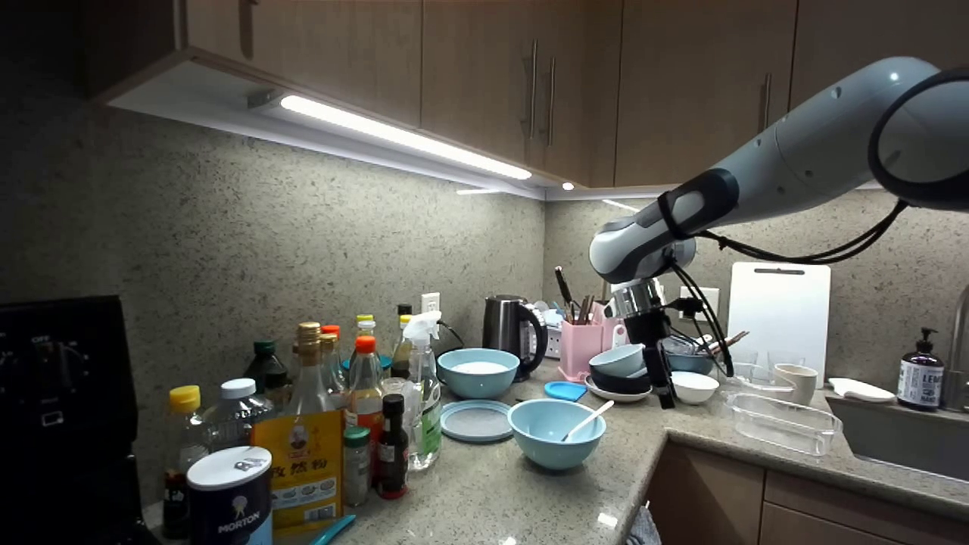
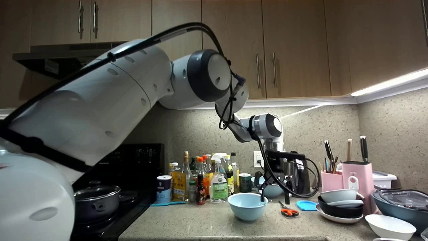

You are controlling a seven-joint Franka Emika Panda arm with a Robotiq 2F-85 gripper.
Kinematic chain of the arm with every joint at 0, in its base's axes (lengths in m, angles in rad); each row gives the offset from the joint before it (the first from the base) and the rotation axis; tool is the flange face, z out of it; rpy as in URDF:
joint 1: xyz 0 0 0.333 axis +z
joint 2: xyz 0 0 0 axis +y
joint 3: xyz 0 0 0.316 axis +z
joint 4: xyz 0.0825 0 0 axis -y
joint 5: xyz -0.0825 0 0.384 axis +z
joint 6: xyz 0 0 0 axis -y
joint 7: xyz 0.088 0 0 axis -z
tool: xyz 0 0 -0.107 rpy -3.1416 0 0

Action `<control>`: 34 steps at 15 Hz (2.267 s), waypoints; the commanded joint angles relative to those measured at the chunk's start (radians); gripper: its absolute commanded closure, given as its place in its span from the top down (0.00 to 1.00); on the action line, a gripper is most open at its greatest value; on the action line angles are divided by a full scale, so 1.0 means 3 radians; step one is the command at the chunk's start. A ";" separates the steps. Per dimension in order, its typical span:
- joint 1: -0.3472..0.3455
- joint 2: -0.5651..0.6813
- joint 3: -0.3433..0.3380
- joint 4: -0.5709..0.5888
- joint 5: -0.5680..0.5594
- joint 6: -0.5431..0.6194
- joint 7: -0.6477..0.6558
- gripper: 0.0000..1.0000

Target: Use the silver spoon to stir the contents of the blue bowl closer to the edge

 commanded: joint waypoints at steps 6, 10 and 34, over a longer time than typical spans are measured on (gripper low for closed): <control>0.0147 0.0167 0.0029 0.0185 -0.0169 0.0053 -0.0026 1.00; 0.0351 0.0347 0.0046 0.0375 -0.0406 -0.0081 -0.0150 1.00; 0.0614 0.0907 -0.0011 0.1264 -0.0854 -0.0768 -0.1006 1.00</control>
